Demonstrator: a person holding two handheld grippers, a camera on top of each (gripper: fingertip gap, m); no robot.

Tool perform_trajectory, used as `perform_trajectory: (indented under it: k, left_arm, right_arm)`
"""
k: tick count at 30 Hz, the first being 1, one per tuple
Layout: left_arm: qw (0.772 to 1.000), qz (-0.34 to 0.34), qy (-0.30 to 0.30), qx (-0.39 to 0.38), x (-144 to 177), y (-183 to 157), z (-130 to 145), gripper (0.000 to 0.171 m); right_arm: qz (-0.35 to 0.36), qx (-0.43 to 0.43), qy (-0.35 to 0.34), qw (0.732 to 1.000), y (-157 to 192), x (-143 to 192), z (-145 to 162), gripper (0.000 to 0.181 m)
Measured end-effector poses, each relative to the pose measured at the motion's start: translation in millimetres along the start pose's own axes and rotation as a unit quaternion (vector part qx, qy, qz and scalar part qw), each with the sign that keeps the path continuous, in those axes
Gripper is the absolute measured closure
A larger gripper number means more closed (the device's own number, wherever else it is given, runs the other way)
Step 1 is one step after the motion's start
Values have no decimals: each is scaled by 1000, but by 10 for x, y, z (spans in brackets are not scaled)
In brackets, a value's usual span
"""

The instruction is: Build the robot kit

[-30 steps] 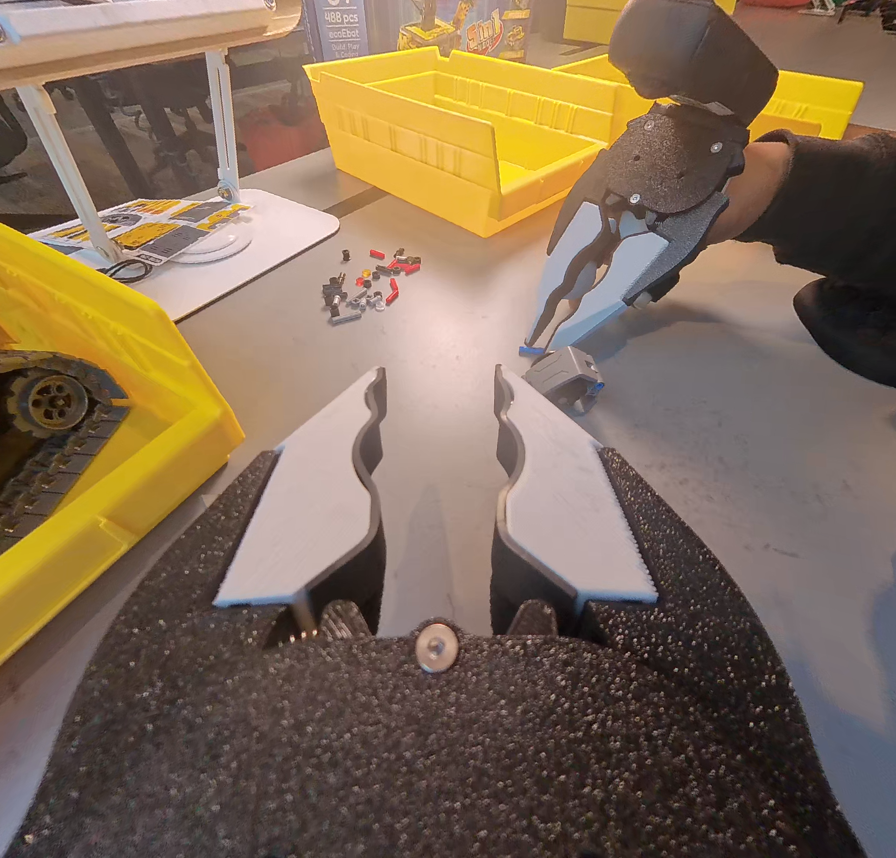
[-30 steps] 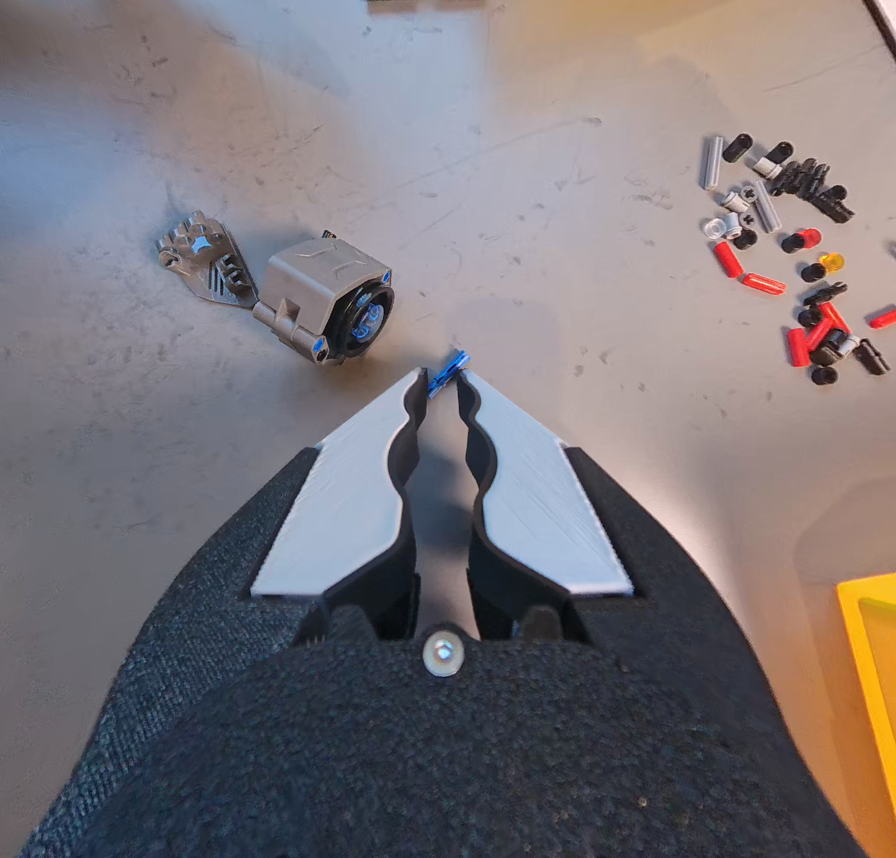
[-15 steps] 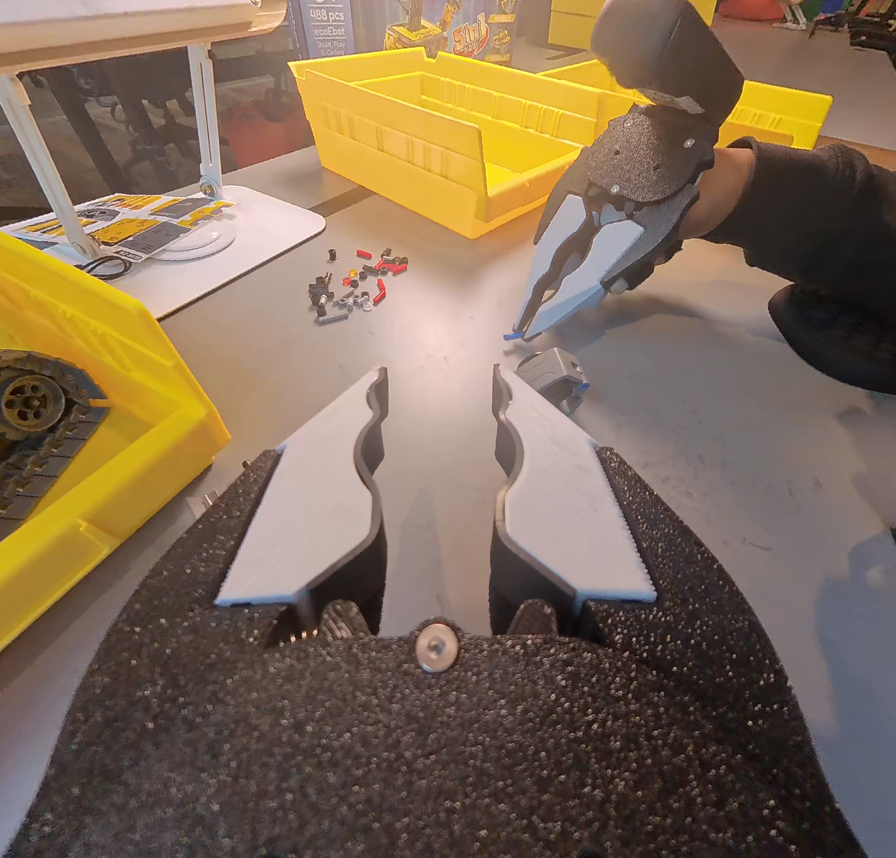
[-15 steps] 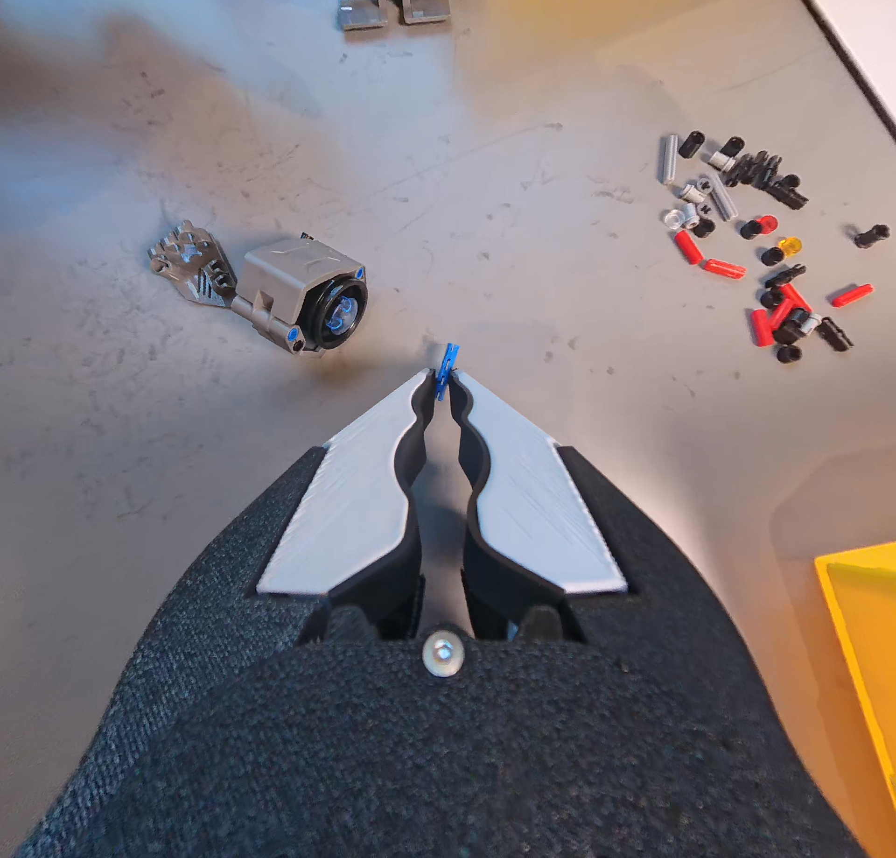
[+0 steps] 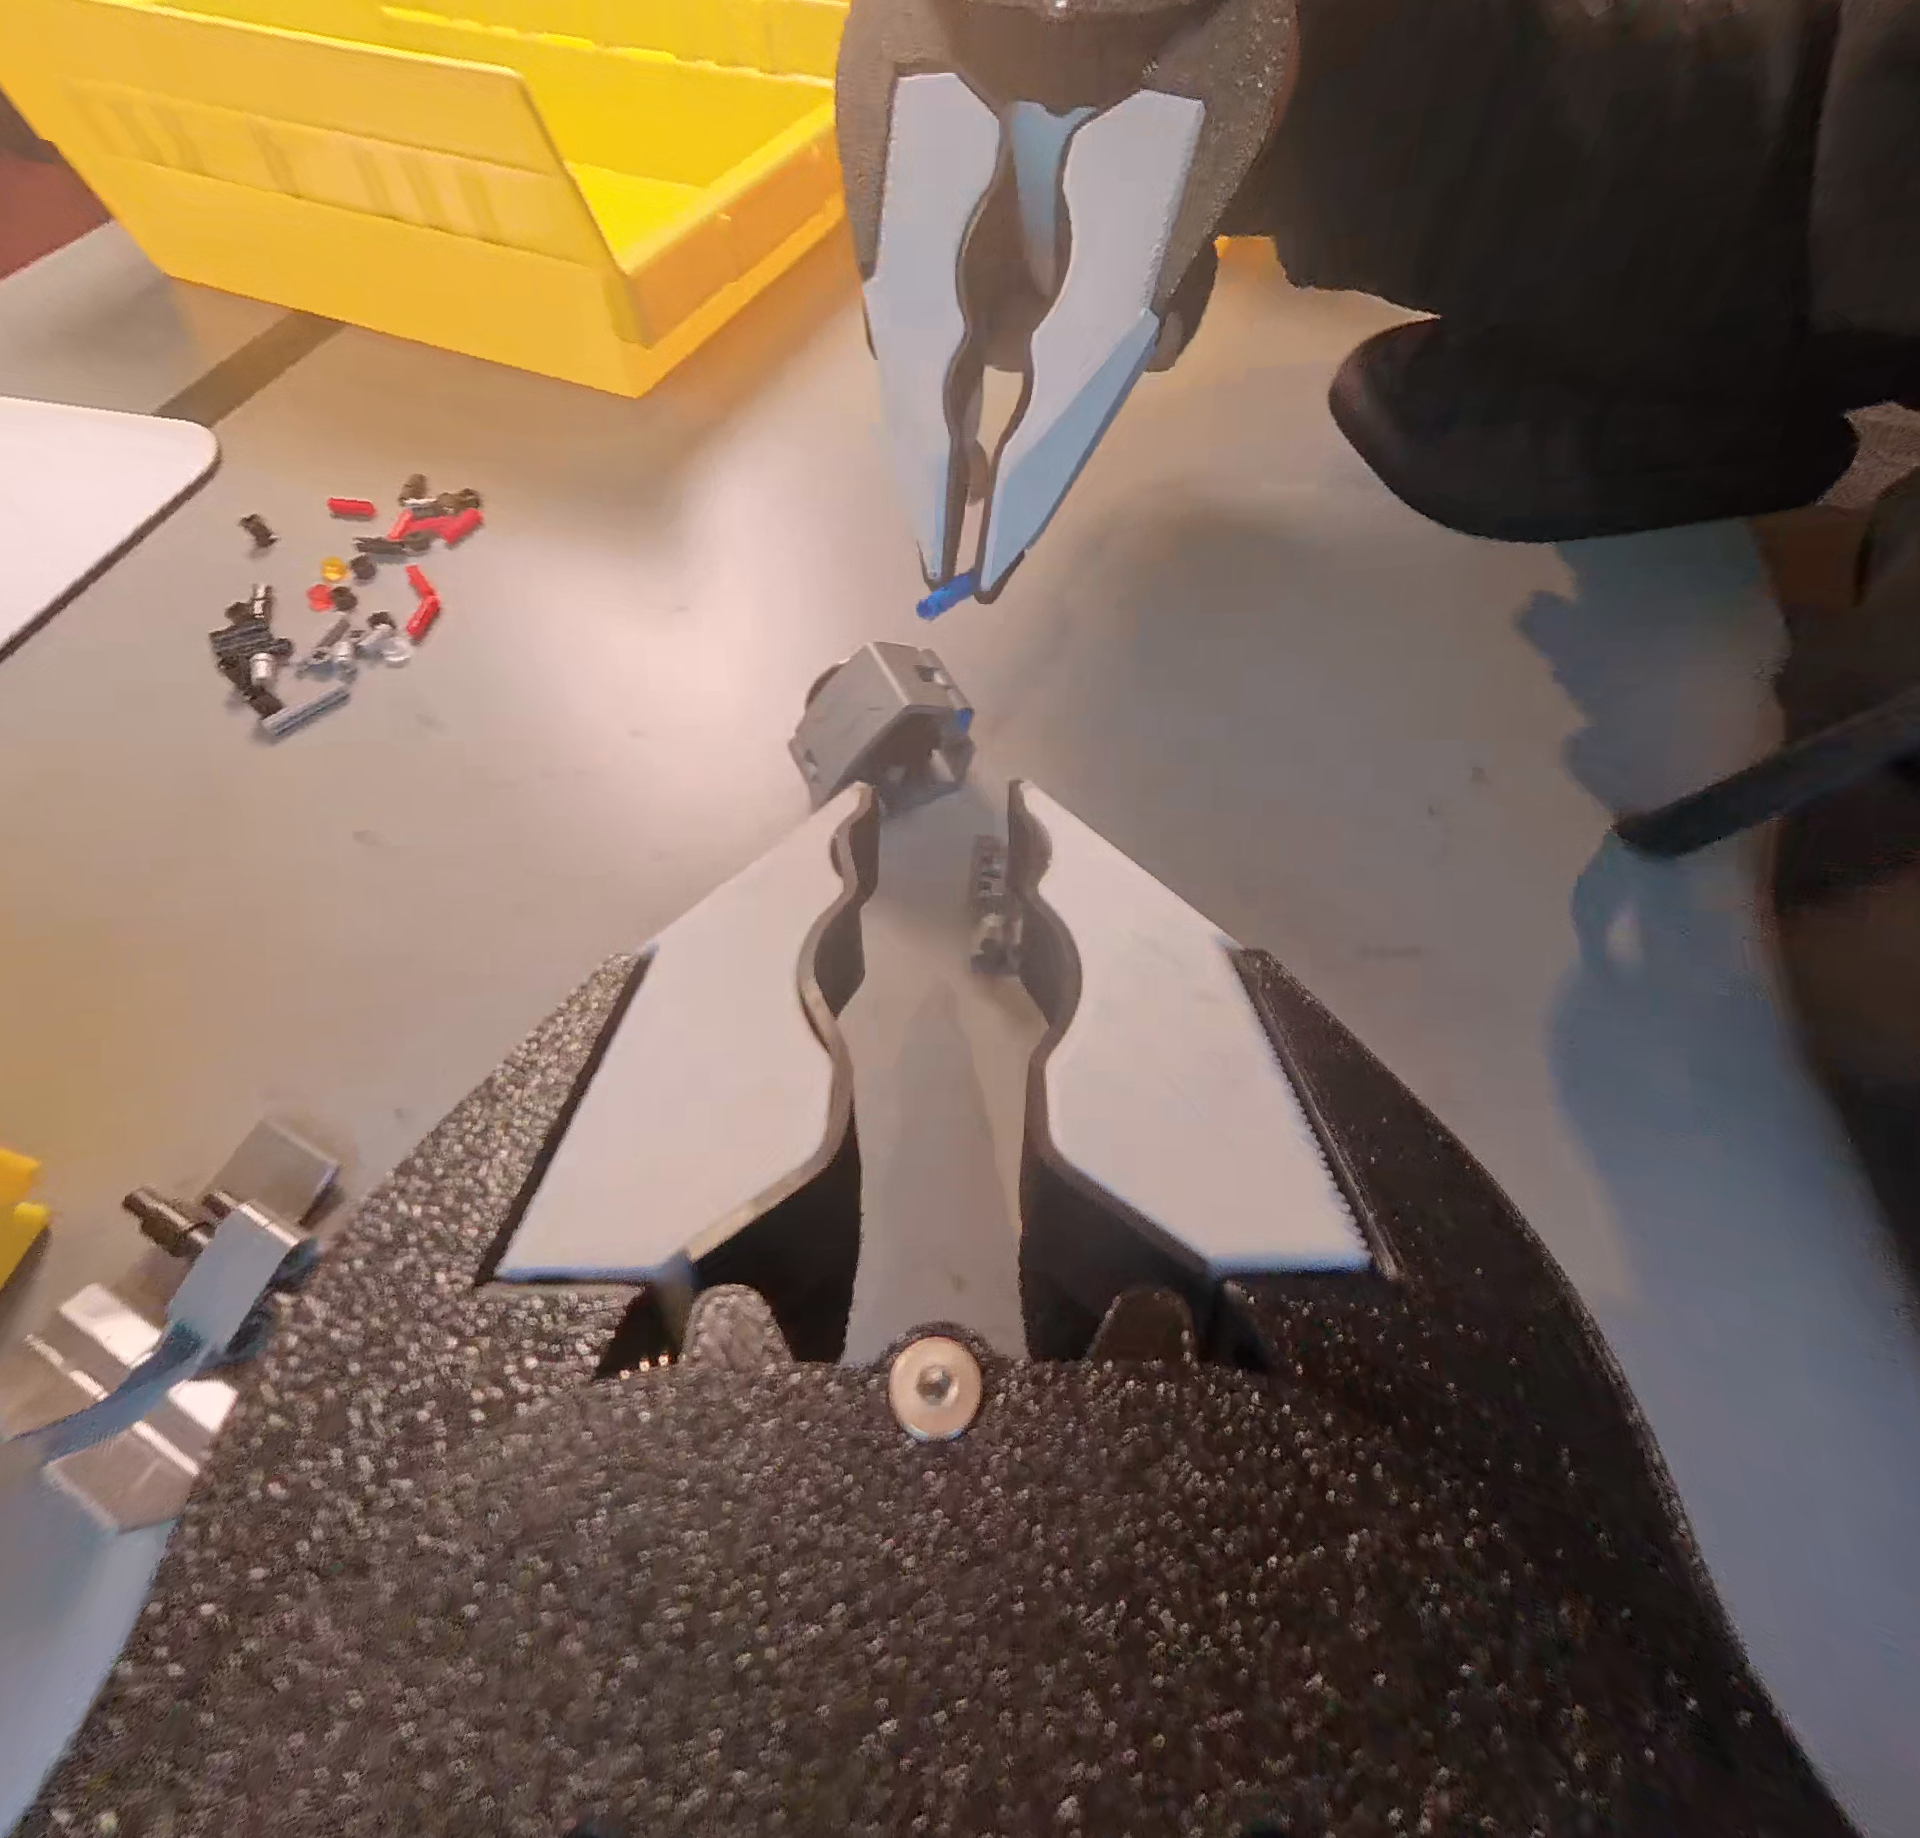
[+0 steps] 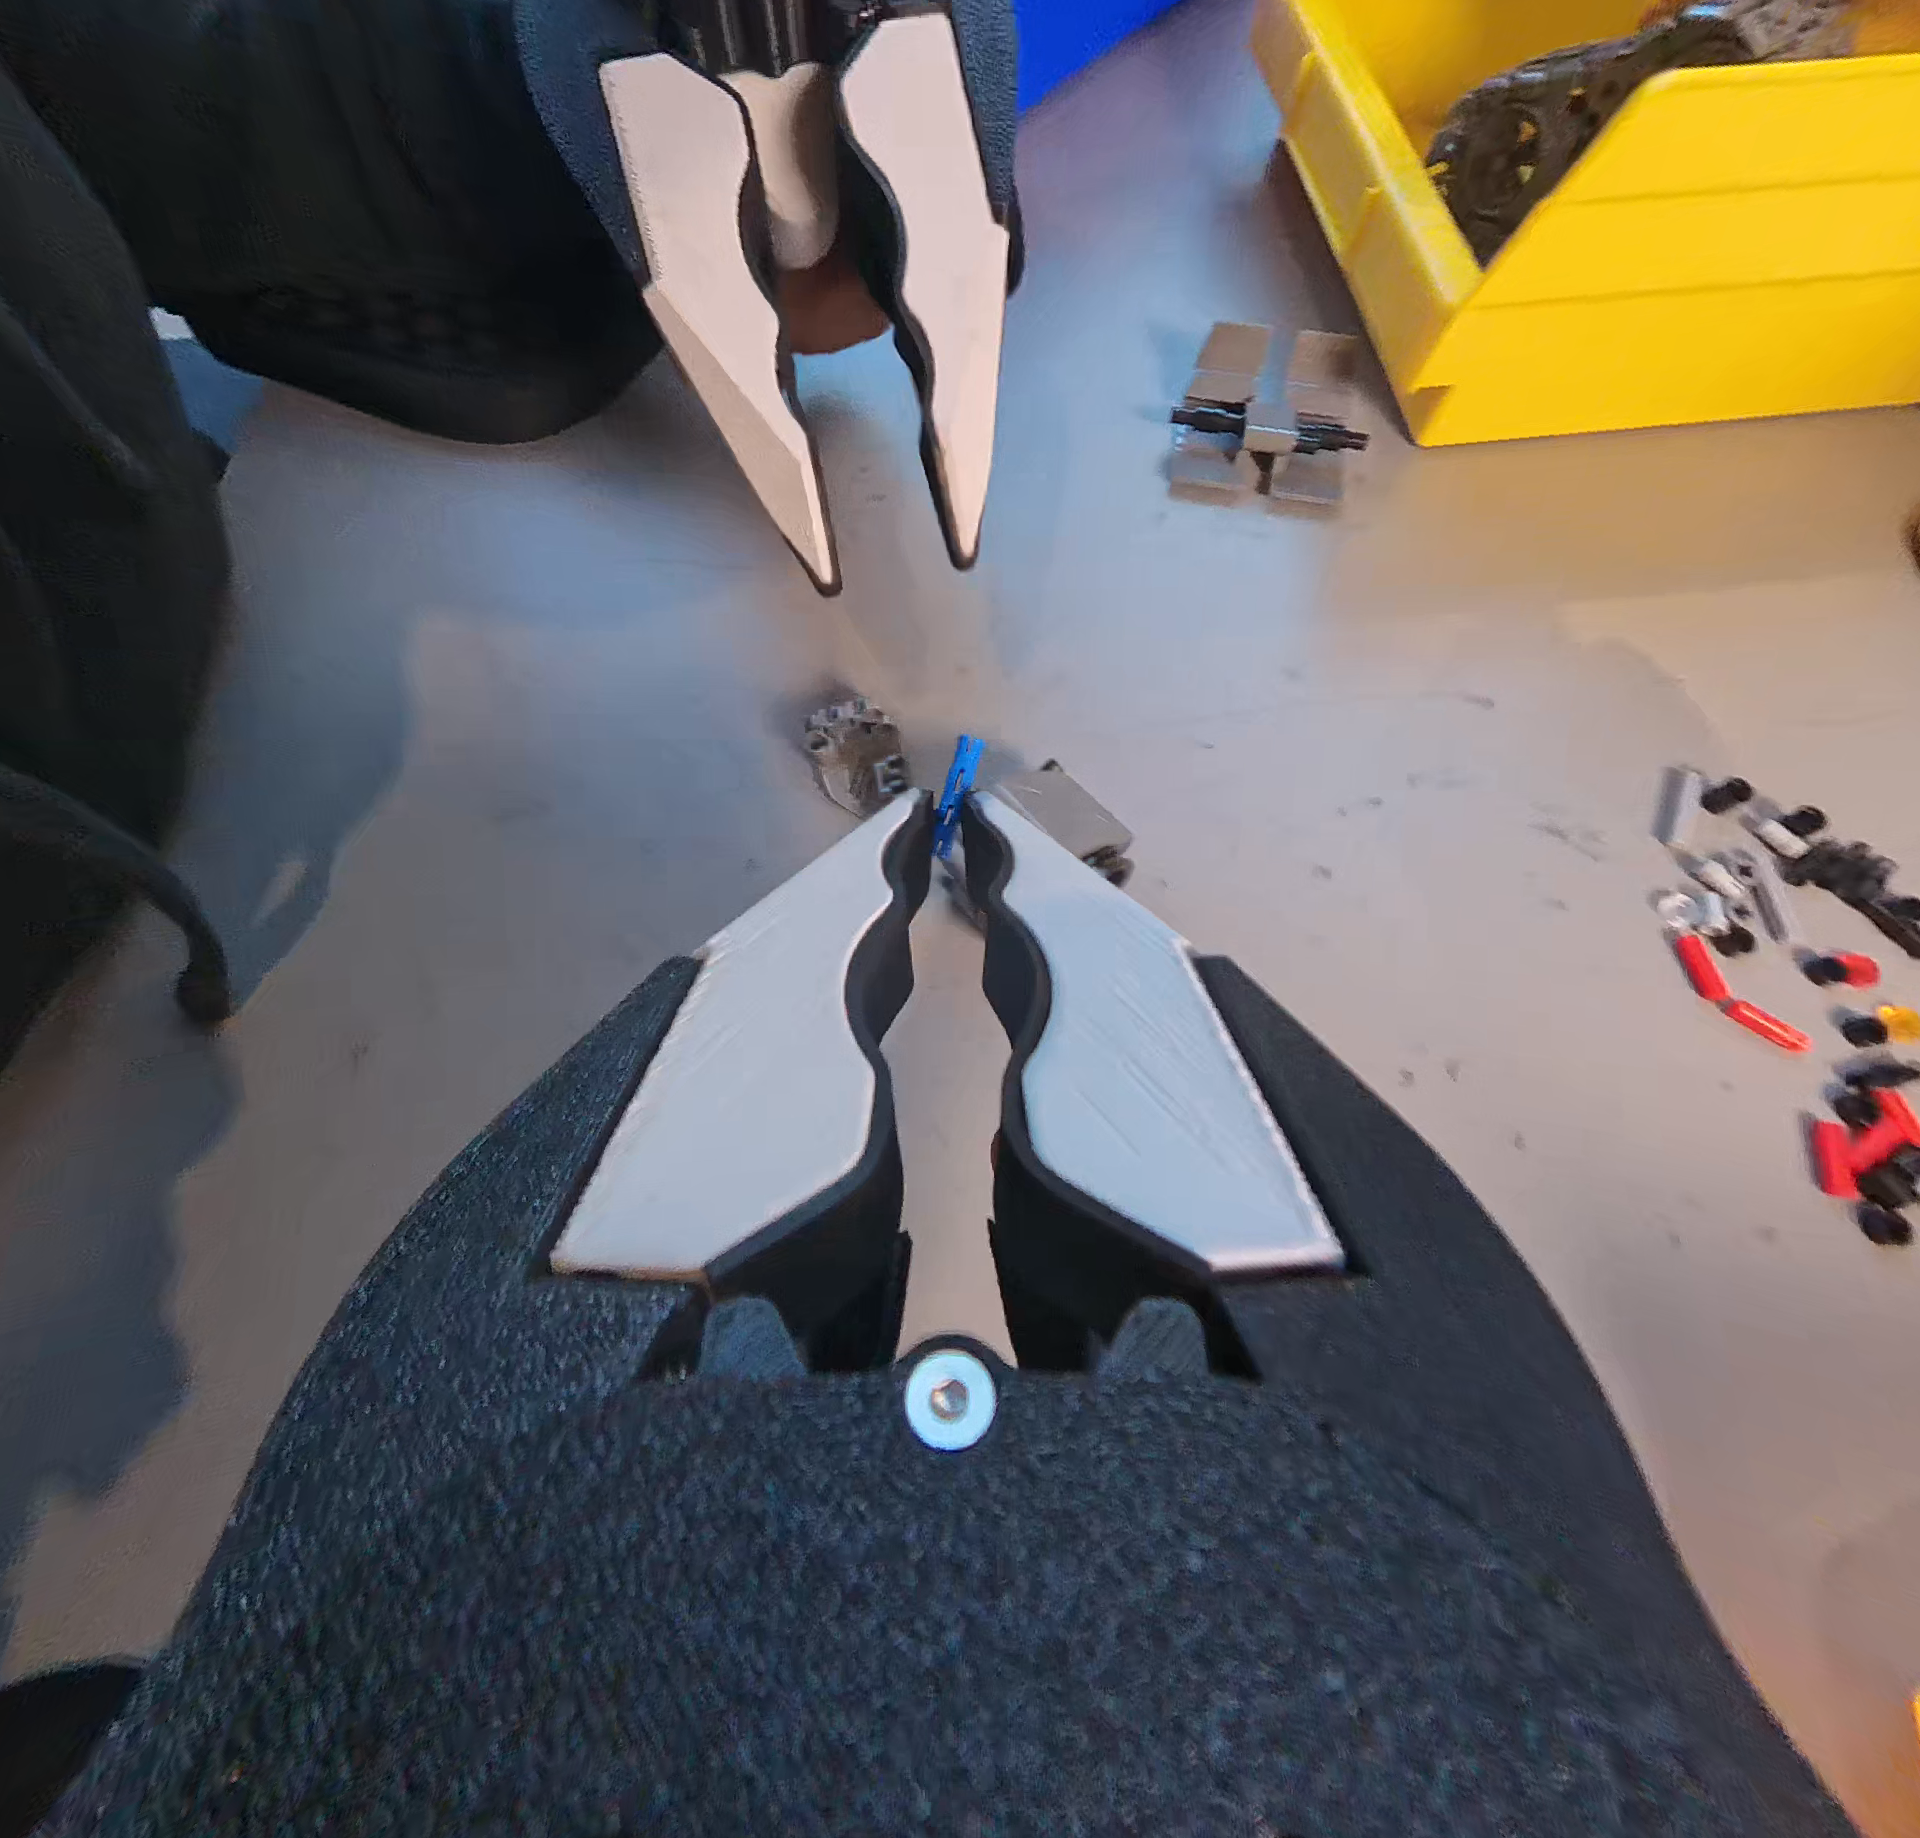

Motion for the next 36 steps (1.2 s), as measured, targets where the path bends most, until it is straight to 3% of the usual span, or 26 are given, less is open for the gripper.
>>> perform_trajectory:
  k: [9, 13, 17, 26, 36]
  left_arm:
    - [999, 26, 13, -32, -107, -208, 11, 148]
    - [999, 35, 13, -39, -104, -249, 7, 157]
    - [998, 47, 13, -50, -109, -303, 12, 167]
    - [997, 60, 7, -55, -110, -343, 7, 162]
    - [996, 81, -9, -45, -66, -386, -48, 168]
  right_arm:
    - [-53, 36, 3, 998, 275, -236, -126, 176]
    - [-66, 45, -1, 997, 342, -275, -160, 176]
    - [-73, 52, -4, 996, 376, -283, -174, 176]
    - [-77, 65, -23, 995, 410, -231, -230, 176]
    - [-74, 67, -44, 994, 418, -212, -282, 176]
Point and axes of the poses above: each gripper's, where its closed fingertips meet, x back along the fingers, z out of its underside, y = z × x across the jaws, the point moved 2 cm from there along x, back along the fingers, and after that the axes turned 8 degrees about x, right-handed, at the moved point
